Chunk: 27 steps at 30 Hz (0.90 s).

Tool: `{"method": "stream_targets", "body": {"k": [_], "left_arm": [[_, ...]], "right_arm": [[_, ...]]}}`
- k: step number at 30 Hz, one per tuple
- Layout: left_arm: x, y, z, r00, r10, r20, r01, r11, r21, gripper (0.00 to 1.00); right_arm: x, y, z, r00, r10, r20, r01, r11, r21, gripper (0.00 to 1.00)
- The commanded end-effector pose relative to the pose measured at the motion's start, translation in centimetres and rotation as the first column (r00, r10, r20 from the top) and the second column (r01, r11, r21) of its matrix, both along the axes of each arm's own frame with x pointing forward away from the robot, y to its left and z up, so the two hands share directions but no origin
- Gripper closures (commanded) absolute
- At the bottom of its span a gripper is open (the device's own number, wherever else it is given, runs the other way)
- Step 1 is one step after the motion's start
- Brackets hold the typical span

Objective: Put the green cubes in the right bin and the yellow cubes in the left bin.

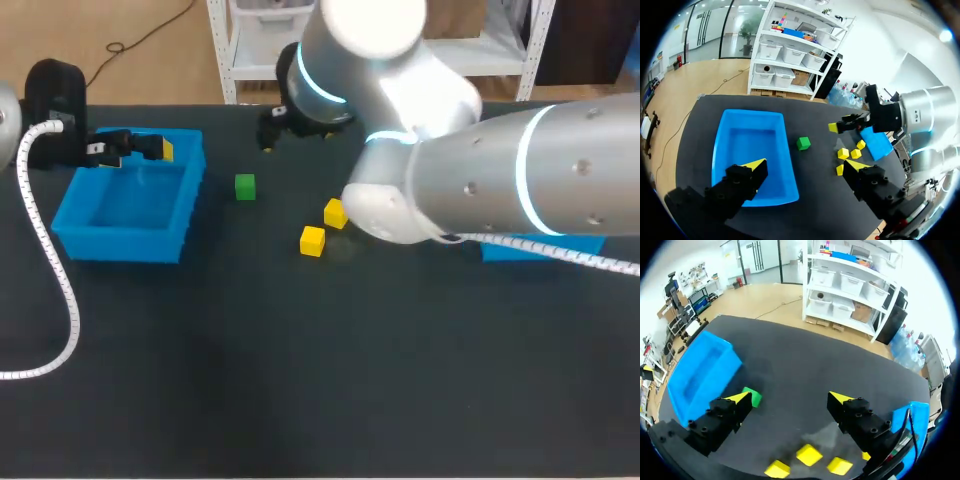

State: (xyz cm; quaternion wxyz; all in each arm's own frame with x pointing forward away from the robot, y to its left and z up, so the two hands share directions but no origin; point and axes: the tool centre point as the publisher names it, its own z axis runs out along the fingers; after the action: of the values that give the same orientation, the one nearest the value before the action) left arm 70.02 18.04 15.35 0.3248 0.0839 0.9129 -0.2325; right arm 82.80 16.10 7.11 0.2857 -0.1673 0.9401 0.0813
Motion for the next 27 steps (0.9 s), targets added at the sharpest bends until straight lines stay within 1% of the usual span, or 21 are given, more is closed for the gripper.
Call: {"method": "stream_targets", "body": {"k": [1,6,13,22,27], "left_arm": [[0.0,0.3,-0.2,1.000,-0.009,0.009,0.009,1.000,-0.013,0.00],[0.0,0.3,-0.2,1.000,-0.009,0.009,0.009,1.000,-0.013,0.00],[0.0,0.3,-0.2,1.000,-0.009,0.009,0.009,1.000,-0.013,0.00],[0.0,0.3,-0.2,1.000,-0.009,0.009,0.009,1.000,-0.013,0.00],[0.0,0.3,-0.2,1.000,-0.009,0.009,0.009,1.000,-0.013,0.00]], "right_arm": [[0.3,1.9,-0.7,1.000,-0.003,-0.014,0.002,1.000,-0.007,0.00],[0.3,3.3,-1.7,0.999,-0.012,-0.029,0.012,1.000,-0.004,0.00],[0.9,5.2,-3.5,0.998,-0.030,-0.049,0.029,0.999,-0.013,0.00],[1.6,6.7,-4.5,0.998,-0.037,-0.060,0.035,0.999,-0.027,0.00],[1.4,7.0,-5.3,0.996,-0.044,-0.075,0.041,0.999,-0.033,0.00]]}}
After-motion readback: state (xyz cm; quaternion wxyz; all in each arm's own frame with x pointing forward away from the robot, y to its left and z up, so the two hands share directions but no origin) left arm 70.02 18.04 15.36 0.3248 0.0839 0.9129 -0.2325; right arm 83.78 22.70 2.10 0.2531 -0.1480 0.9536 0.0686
